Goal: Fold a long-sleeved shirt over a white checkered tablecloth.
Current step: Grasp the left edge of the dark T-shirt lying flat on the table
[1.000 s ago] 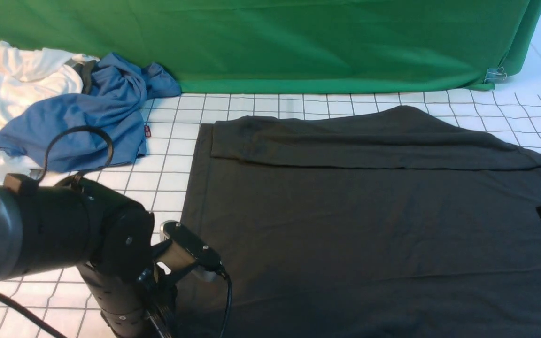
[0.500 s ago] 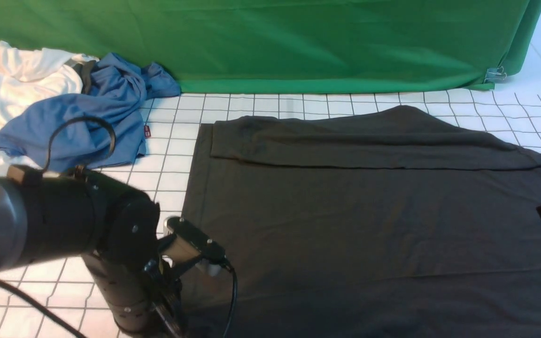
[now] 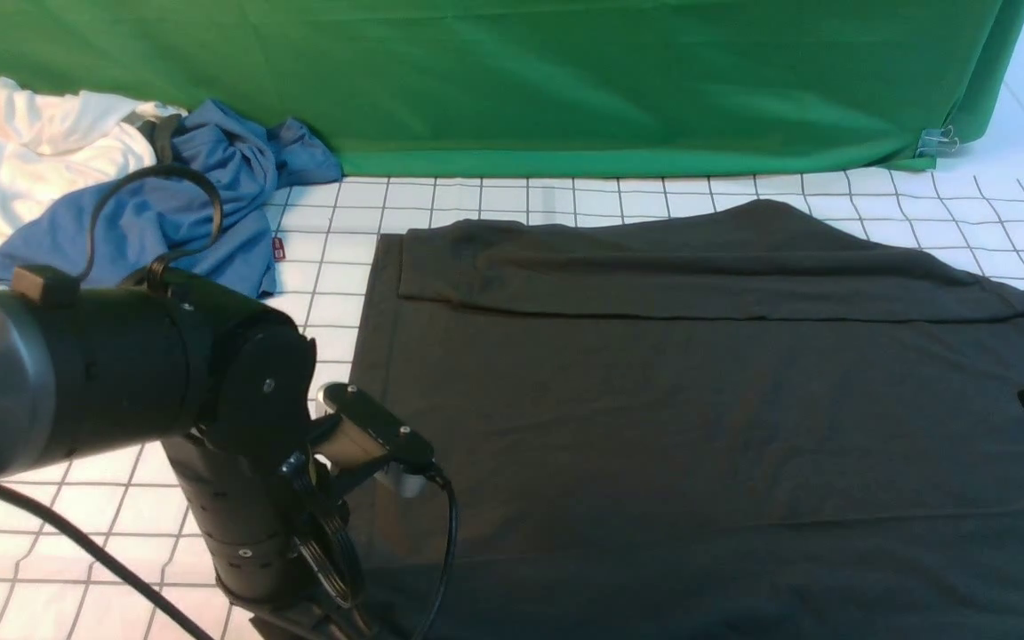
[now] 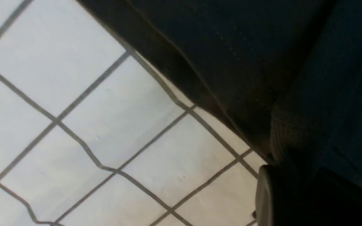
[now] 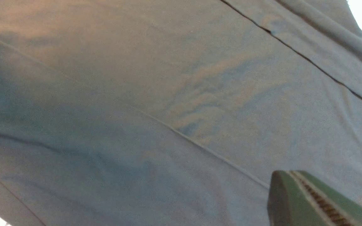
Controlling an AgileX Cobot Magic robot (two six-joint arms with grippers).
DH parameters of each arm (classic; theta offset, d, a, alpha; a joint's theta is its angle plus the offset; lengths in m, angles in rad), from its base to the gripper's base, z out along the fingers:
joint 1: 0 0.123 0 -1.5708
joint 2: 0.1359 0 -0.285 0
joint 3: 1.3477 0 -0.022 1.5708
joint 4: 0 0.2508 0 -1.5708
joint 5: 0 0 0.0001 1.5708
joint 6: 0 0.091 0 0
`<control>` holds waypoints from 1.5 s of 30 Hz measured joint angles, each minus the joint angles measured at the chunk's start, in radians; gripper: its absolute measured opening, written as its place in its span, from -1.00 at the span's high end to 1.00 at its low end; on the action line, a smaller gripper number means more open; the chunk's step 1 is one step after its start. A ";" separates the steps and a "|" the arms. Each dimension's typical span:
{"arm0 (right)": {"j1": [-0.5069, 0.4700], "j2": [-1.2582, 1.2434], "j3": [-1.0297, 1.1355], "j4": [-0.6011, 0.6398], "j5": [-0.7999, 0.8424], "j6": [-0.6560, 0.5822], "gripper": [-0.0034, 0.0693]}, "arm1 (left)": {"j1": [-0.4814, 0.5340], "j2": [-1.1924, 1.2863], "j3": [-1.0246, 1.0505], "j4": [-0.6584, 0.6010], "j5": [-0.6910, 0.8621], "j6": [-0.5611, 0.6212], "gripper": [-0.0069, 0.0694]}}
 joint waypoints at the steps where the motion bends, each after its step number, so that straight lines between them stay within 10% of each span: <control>1: 0.000 0.000 0.000 0.000 0.000 0.000 0.86 | 0.000 0.000 0.000 0.000 0.005 0.000 0.51; 13: 0.000 0.000 0.000 -0.004 0.000 0.000 0.86 | 0.018 0.000 0.000 0.108 -0.047 -0.120 -0.43; 45: 0.000 0.000 0.000 -0.010 -0.006 0.000 0.85 | 0.071 0.033 0.066 -0.025 -0.108 0.015 0.30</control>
